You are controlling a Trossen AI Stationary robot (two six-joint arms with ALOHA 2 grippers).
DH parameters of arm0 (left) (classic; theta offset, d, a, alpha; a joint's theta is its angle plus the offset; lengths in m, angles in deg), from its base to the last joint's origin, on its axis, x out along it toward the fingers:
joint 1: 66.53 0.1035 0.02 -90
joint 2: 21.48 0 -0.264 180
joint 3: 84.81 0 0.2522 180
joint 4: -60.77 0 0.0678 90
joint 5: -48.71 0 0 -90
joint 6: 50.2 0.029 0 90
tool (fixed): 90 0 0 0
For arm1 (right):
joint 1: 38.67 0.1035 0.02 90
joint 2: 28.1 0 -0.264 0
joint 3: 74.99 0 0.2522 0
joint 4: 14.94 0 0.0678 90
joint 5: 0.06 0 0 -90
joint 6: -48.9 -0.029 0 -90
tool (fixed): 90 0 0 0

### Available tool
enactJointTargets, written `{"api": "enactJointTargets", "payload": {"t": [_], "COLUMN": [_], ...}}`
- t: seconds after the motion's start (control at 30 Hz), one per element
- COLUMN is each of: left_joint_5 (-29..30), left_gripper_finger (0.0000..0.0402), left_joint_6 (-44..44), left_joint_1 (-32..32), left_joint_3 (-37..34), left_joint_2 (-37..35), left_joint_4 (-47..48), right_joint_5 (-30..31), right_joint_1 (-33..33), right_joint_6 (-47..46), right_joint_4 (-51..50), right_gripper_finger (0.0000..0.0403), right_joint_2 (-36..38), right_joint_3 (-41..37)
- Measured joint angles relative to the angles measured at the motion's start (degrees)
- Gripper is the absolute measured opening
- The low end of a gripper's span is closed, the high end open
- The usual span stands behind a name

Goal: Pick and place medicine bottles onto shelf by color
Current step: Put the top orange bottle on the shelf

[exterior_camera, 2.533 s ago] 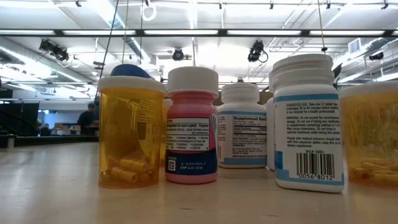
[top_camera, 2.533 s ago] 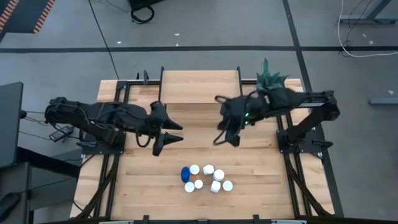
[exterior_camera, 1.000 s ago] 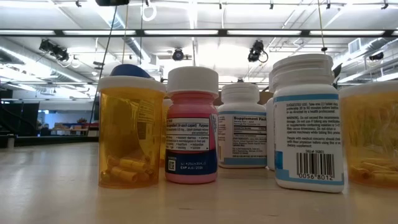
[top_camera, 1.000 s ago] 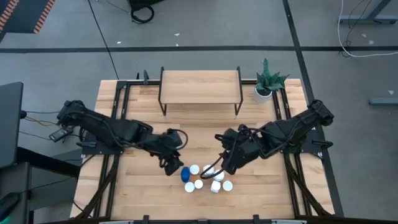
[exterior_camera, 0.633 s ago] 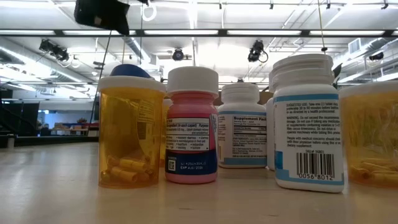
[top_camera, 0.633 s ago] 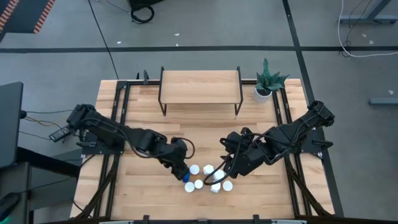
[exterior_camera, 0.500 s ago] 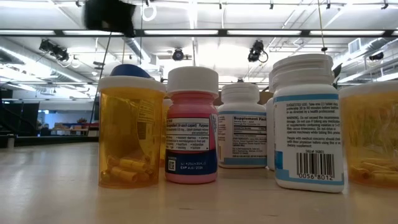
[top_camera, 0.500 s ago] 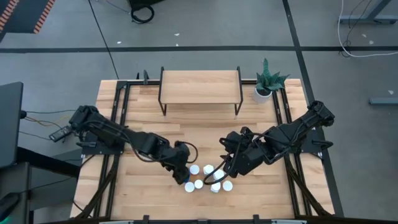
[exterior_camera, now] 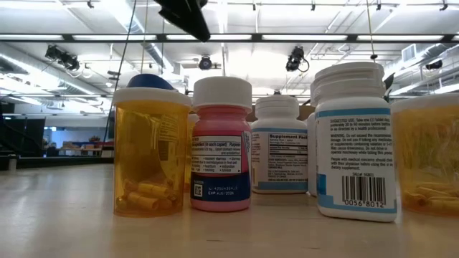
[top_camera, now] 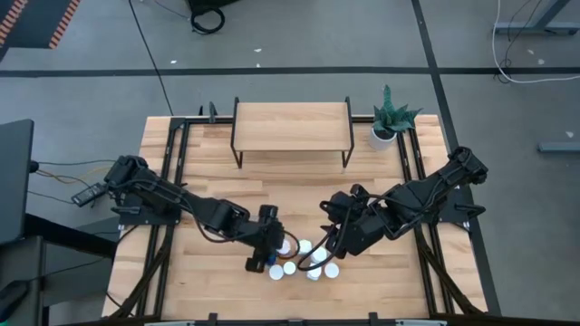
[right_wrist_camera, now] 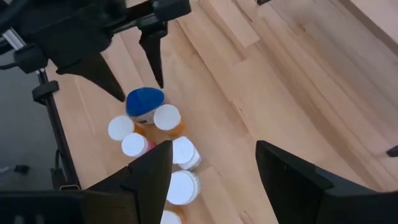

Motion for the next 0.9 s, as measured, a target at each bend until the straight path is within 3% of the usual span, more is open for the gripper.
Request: {"api": "enactJointTargets", "payload": {"t": [0.47, 0.9], "left_joint_5": [-9.41, -8.00], "left_gripper_finger": [0.0270, 0.0271], "left_joint_6": [-4.86, -4.24], "left_joint_1": [3.70, 3.64], "left_joint_3": [-0.28, -0.28], "left_joint_2": [5.64, 7.81], "left_joint_4": [-0.08, -2.89], "right_joint_5": [3.54, 5.09], "right_joint_1": [3.05, 3.23], "right_joint_6": [-8.79, -9.14], "right_joint_4": [0.07, 0.04], "right_gripper_finger": [0.0239, 0.0239], "right_joint_2": [0.00, 0.00], "right_joint_3": [-0.02, -0.02]}}
